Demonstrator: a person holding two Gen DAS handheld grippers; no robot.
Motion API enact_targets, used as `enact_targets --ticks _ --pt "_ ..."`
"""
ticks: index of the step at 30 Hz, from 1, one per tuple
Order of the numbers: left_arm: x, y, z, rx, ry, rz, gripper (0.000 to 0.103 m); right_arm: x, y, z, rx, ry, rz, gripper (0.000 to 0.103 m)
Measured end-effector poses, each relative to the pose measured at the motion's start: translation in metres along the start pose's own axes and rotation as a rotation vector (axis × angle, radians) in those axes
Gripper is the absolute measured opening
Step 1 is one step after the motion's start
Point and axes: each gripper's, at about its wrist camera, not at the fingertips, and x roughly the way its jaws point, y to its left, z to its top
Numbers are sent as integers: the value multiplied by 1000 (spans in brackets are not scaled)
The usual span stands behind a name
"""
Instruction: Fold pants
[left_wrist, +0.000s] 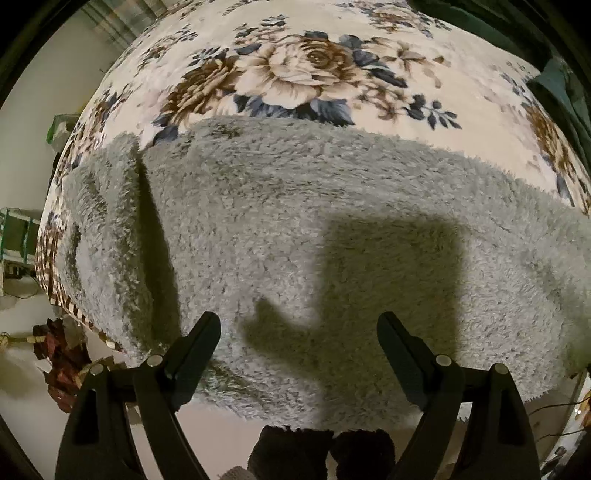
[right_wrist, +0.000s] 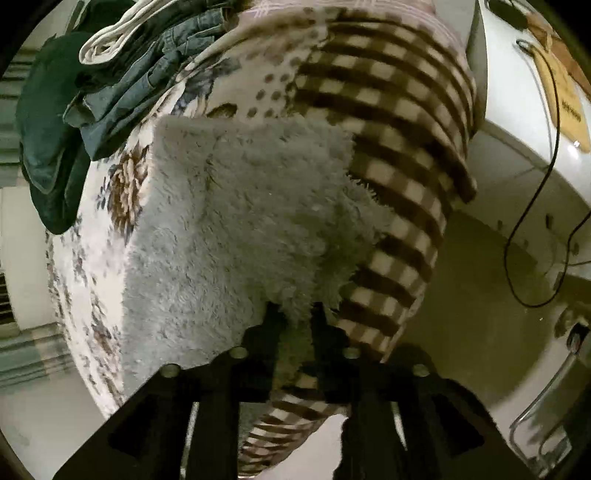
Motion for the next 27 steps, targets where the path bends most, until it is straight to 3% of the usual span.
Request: enact_targets --ticks 1,5,6,7,11,12,16,20,24,25,26,27 --pt "-2 6 -1 -12 -1 -8 87 -2 0 0 -6 -8 -4 45" --pt "-9 34 -2 -65 -10 -20 87 -11 18 -14 -81 -29 -36 78" --pt "-12 46 0 -91 -14 -22 87 -11 28 -21 -123 -26 -61 91" --pt "-13 58 3 -115 -21 -20 87 -10 41 -29 -166 -20 -76 95" --pt "-15 114 27 -234 -51 20 87 3 102 -72 -372 -1 -136 95" --pt "-14 130 39 -239 -67 81 87 9 120 -86 -419 -3 -142 95" --pt "0 177 85 -340 -76 93 87 41 180 -128 -513 29 -124 95" --pt "29 201 132 -366 -39 74 87 71 223 -166 -570 64 -125 95" --pt "72 204 164 -318 56 59 86 95 254 -201 -615 92 -141 95" --pt "80 205 165 -305 71 46 72 98 258 -206 -624 97 -145 95" --pt "84 209 164 -296 72 24 33 102 263 -211 -632 101 -149 95" --pt "85 215 160 -294 63 1 17 105 267 -216 -640 105 -154 95"
